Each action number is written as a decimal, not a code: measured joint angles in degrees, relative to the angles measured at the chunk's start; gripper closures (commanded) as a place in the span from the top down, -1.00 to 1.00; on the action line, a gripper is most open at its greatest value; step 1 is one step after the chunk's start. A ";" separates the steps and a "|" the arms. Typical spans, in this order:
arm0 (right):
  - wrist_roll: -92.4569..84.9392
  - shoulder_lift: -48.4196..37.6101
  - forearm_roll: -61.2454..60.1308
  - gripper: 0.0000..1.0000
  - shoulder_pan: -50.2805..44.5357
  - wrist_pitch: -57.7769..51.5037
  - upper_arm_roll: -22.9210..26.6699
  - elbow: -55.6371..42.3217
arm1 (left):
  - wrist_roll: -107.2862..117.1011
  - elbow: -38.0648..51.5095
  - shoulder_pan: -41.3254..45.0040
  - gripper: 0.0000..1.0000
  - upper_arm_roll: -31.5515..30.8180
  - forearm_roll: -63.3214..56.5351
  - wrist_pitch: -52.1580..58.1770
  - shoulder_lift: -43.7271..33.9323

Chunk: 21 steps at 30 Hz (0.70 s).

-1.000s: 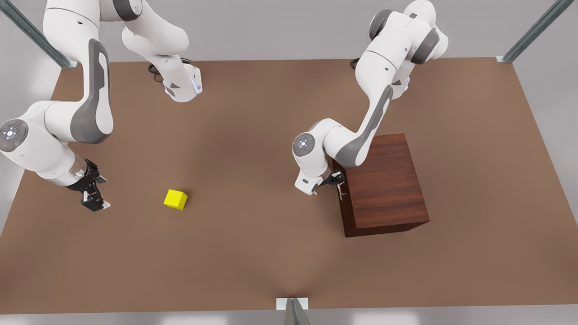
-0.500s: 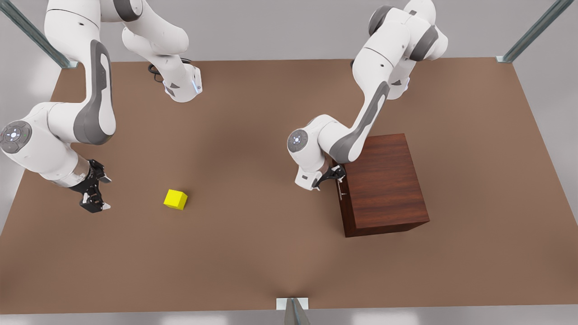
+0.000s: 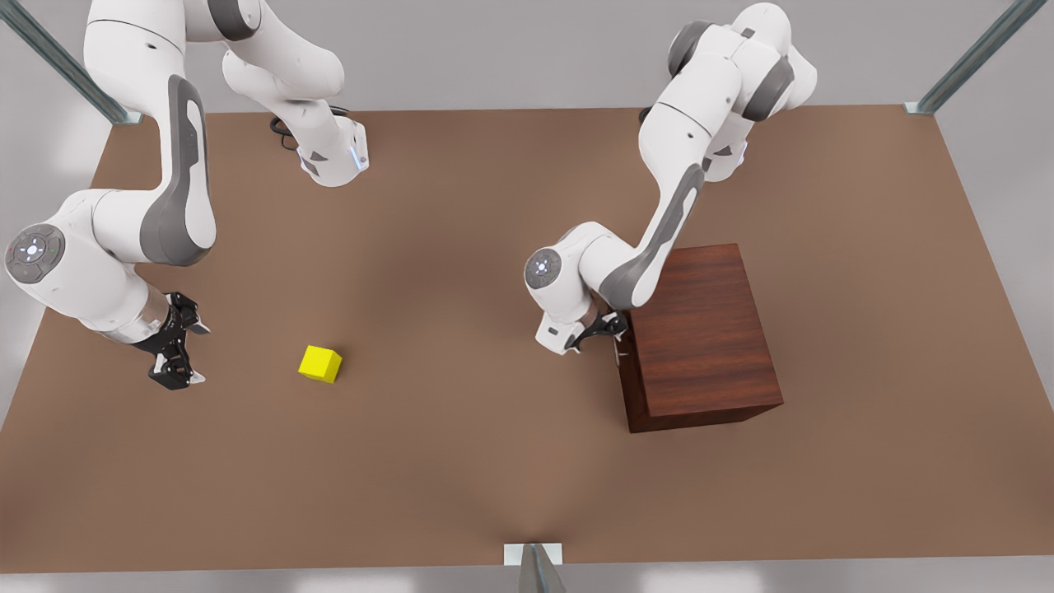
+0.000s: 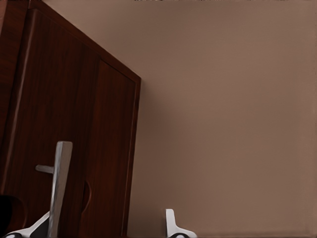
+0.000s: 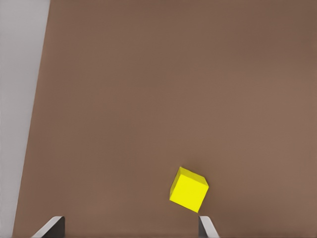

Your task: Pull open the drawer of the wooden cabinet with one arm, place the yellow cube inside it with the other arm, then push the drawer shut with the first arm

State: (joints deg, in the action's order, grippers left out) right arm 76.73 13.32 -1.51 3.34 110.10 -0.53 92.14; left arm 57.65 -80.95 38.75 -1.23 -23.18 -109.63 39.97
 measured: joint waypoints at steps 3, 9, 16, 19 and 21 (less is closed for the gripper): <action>0.46 0.01 0.01 1.00 0.00 -0.01 0.00 0.00 | -0.49 2.12 0.05 1.00 -0.08 1.26 -0.63 1.09; 1.18 0.01 0.02 1.00 0.00 -0.05 0.00 -0.08 | -1.15 6.77 0.22 1.00 -0.47 3.21 -1.34 3.21; 1.74 0.29 0.02 1.00 0.00 -0.06 0.00 -0.16 | -1.45 11.45 0.33 1.00 -0.88 4.44 -2.88 6.44; 1.93 0.36 0.25 1.00 -0.02 -0.08 0.04 -0.19 | -1.50 12.37 0.42 1.00 -0.98 4.73 -3.54 6.90; 2.04 0.41 0.53 1.00 0.00 -0.11 0.08 -0.64 | -1.52 12.63 0.69 1.00 -0.93 4.68 -3.75 6.97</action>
State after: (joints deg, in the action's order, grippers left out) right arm 78.77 13.72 -0.98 3.35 110.00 -0.45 91.50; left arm 56.13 -68.31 39.43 -2.16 -18.50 -113.38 46.94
